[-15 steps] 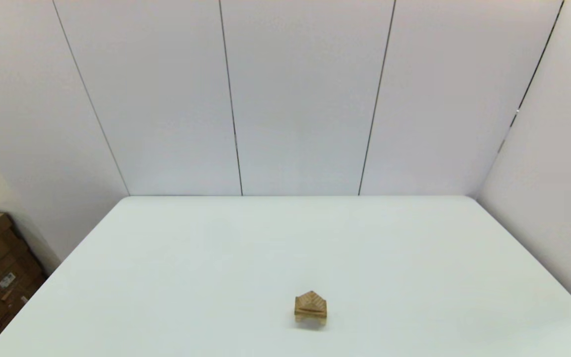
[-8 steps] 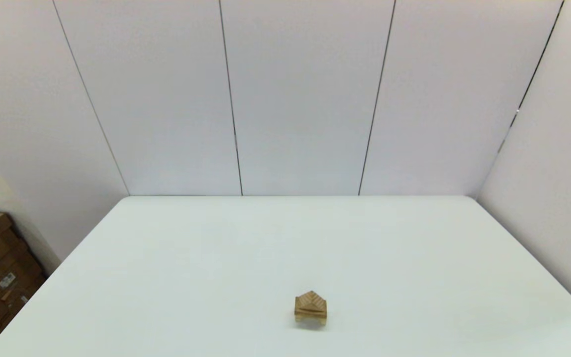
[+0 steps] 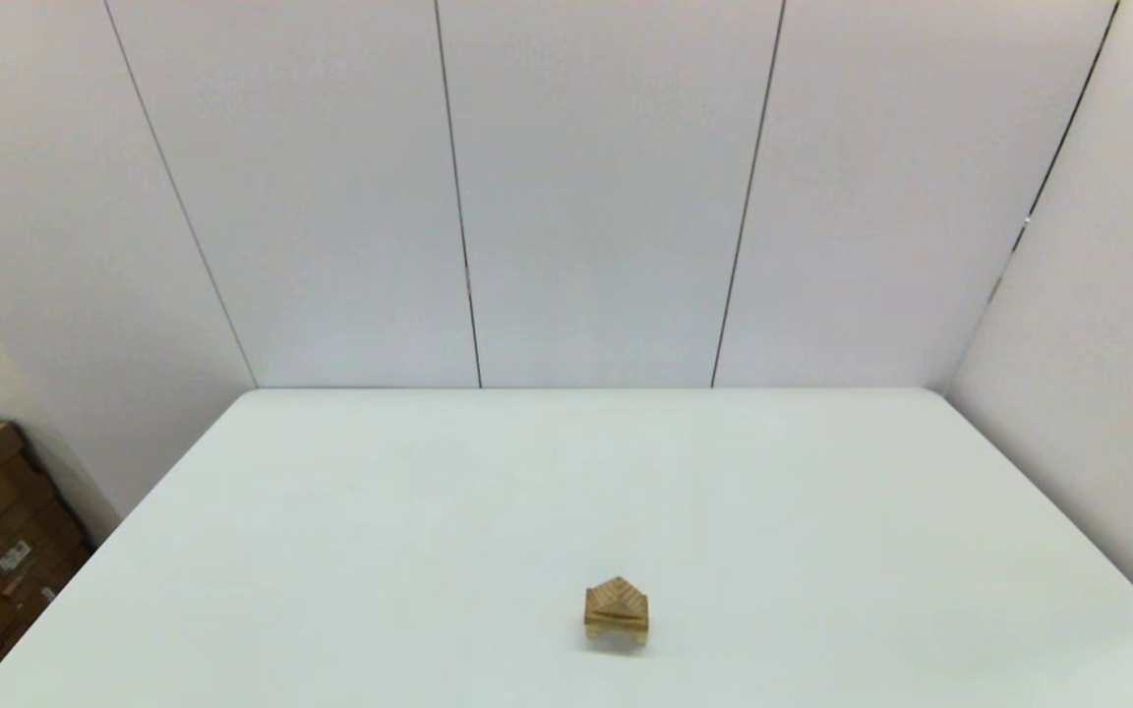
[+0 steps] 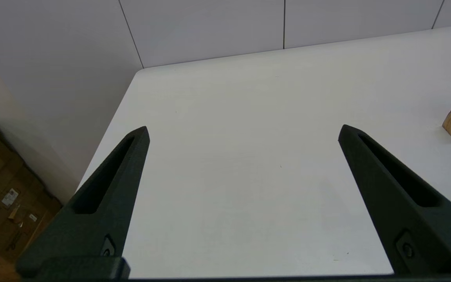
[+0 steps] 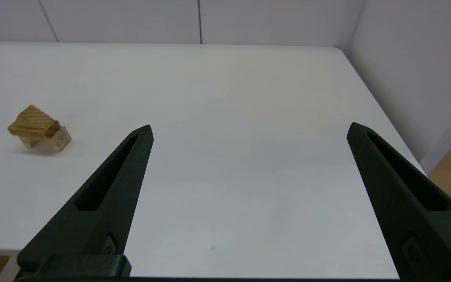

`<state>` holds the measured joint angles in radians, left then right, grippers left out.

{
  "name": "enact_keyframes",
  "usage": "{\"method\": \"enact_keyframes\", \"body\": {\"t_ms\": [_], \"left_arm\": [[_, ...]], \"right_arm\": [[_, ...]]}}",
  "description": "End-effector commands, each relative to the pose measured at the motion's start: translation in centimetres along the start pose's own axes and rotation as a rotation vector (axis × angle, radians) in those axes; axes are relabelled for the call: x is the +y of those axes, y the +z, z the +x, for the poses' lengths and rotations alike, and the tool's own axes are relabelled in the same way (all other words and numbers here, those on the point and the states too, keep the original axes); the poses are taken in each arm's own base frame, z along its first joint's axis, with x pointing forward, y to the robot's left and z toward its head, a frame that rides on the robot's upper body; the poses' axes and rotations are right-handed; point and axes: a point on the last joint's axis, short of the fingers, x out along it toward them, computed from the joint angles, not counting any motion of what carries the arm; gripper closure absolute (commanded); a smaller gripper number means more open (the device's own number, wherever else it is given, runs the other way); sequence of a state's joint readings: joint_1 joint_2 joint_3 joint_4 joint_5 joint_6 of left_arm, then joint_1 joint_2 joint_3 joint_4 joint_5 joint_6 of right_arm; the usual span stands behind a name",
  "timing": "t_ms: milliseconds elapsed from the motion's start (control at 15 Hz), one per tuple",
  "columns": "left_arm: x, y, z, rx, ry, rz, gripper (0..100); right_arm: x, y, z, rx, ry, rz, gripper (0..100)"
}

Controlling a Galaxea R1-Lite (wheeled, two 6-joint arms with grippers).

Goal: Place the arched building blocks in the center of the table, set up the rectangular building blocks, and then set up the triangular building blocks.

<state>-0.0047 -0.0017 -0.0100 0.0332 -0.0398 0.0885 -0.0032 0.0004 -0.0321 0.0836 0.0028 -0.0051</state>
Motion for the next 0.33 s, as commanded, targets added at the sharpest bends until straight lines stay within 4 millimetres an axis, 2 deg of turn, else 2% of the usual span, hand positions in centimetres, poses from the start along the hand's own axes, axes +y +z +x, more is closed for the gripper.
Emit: {"method": "enact_keyframes", "body": {"t_ms": [67, 333], "left_arm": [[0.00, -0.02, 0.02, 0.003, 0.000, 0.000, 0], [0.00, -0.02, 0.02, 0.003, 0.000, 0.000, 0]], "right_arm": [[-0.01, 0.00, -0.02, -0.003, -0.003, 0.004, 0], [-0.01, 0.00, -0.02, -0.003, -0.003, 0.004, 0]]}}
